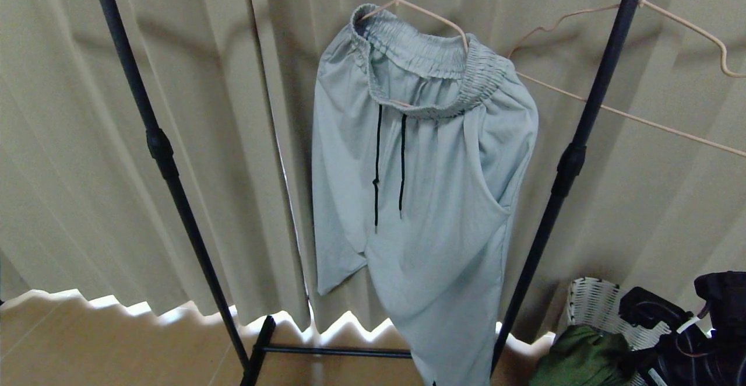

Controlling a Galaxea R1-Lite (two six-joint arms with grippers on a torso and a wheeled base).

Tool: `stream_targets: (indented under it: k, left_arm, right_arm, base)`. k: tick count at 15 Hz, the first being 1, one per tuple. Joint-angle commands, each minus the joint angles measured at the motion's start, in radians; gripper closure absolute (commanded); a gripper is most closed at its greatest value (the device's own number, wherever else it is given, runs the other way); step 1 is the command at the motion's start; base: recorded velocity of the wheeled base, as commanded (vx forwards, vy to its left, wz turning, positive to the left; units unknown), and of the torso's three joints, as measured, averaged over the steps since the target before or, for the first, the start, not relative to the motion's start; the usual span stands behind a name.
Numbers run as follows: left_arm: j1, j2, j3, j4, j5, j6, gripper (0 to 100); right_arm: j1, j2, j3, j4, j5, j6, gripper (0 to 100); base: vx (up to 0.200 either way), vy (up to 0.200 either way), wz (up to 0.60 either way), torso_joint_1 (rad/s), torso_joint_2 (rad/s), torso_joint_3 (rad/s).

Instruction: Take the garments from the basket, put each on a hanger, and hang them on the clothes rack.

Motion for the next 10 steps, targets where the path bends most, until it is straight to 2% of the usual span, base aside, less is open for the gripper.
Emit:
stream_targets:
  k: [1, 2, 5, 8, 10]
  left_arm:
    - [0.0, 0.0, 0.0, -0.001, 0.0, 0.0, 0]
    - [0.0, 0.0, 0.0, -0.001, 0.0, -0.002, 0]
    - [0.0, 0.0, 0.0, -0.001, -0.003, -0.002, 0]
    - [0.0, 0.0, 0.0, -0.001, -0.003, -0.002, 0]
    - [0.0, 0.0, 0.0, -0.001, 0.0, -0.002, 0]
  right_arm:
    - [0.0, -0.045, 0.002, 0.0, 0.058, 0.01, 100]
    - [0.0, -0.072, 0.01, 0.0, 0.113, 0.029, 100]
    - [0.0, -0.122, 0.015, -0.001, 0.166, 0.102, 100]
    - [0.0, -0.175, 0.015, 0.0, 0.285, 0.205, 100]
    - [0.0, -0.209, 0.015, -0.001, 0.322, 0.273, 100]
  base:
    - [0.0, 0.0, 0.0, 0.0, 0.0, 0.0]
    - [0.0, 0.0, 0.0, 0.0, 0.0, 0.0]
    - [0.0, 0.0, 0.0, 0.0, 0.0, 0.0]
    - [0.0, 0.0, 0.0, 0.0, 0.0, 0.0]
    - [0.0, 0.0, 0.0, 0.0, 0.0, 0.0]
